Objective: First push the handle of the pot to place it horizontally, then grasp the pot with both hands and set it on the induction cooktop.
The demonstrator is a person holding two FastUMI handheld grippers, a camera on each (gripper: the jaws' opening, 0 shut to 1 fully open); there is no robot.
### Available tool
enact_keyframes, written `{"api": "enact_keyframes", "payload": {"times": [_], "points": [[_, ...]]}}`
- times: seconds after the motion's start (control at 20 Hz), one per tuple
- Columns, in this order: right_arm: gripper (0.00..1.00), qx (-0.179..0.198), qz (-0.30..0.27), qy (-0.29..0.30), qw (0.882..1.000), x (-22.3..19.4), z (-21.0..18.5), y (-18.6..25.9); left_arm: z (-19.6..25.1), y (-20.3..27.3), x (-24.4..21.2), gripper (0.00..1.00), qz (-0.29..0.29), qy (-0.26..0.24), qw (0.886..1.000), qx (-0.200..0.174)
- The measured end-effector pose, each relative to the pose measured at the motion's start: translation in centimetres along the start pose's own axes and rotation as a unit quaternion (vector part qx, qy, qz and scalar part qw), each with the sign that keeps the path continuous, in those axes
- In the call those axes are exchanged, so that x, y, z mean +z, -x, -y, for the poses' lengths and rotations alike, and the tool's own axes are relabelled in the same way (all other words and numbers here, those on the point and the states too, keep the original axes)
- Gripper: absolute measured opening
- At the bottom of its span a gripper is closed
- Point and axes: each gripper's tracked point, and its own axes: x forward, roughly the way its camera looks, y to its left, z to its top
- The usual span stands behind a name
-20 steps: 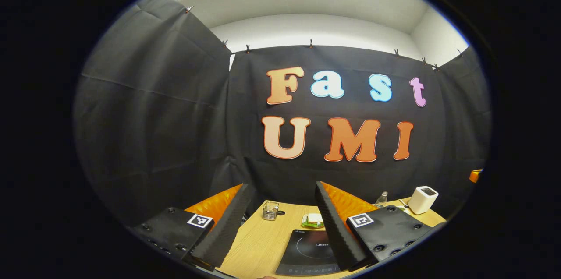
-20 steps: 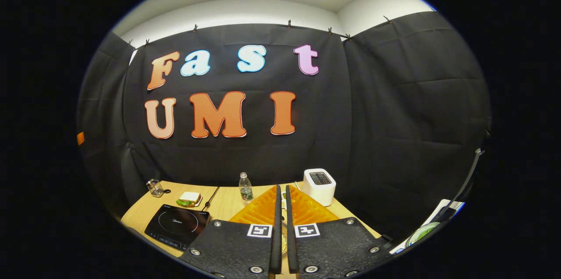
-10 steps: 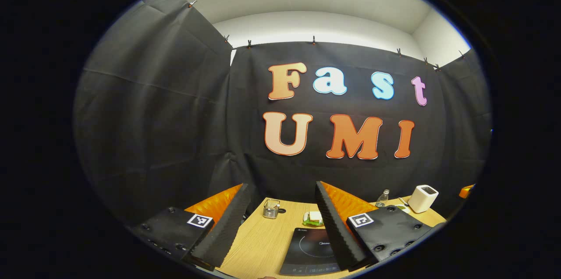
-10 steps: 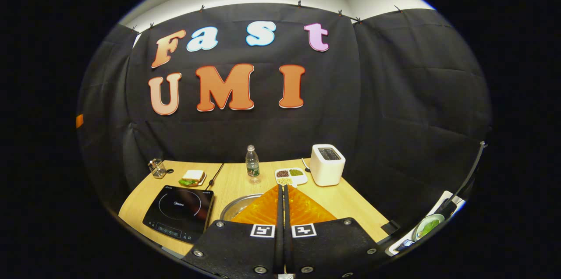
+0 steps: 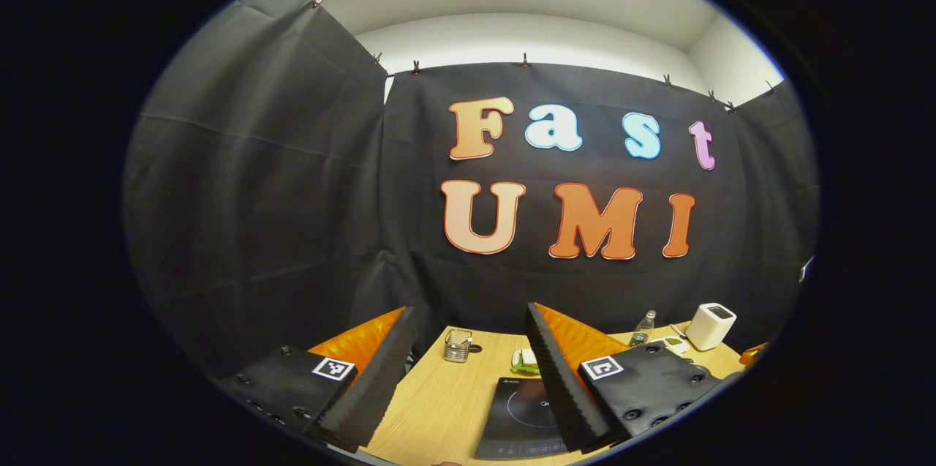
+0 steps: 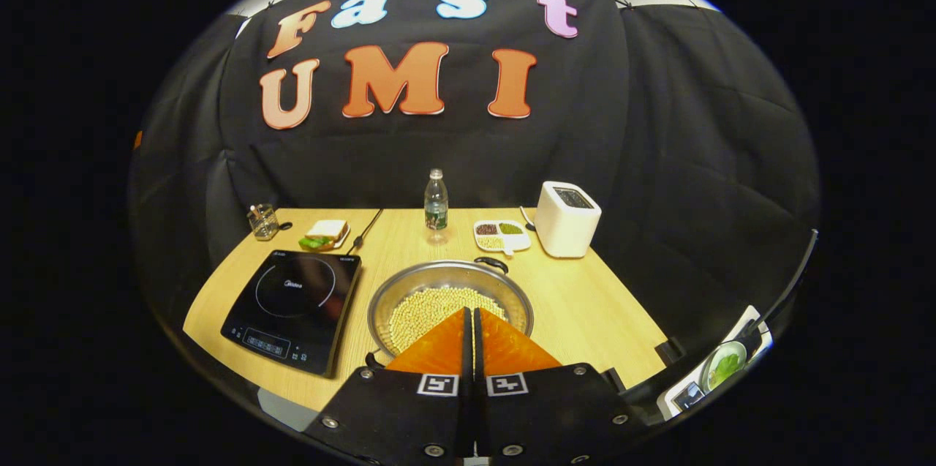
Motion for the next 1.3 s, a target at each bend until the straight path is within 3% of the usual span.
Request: {"api": "enact_keyframes", "payload": {"times": [0.55, 1.3], "points": [[0.0, 0.013, -0.081, 0.05, 0.995, -7.2, -2.5, -1.4, -1.3, 0.1, -1.1, 0.96, -0.01, 0.002, 1.0, 0.006], [0.0, 0.043, -0.174, 0.094, 0.979, -15.2, -5.6, -4.0, -4.2, 0.2, -2.6, 0.96, -0.025, -0.013, 0.999, 0.035]]}}
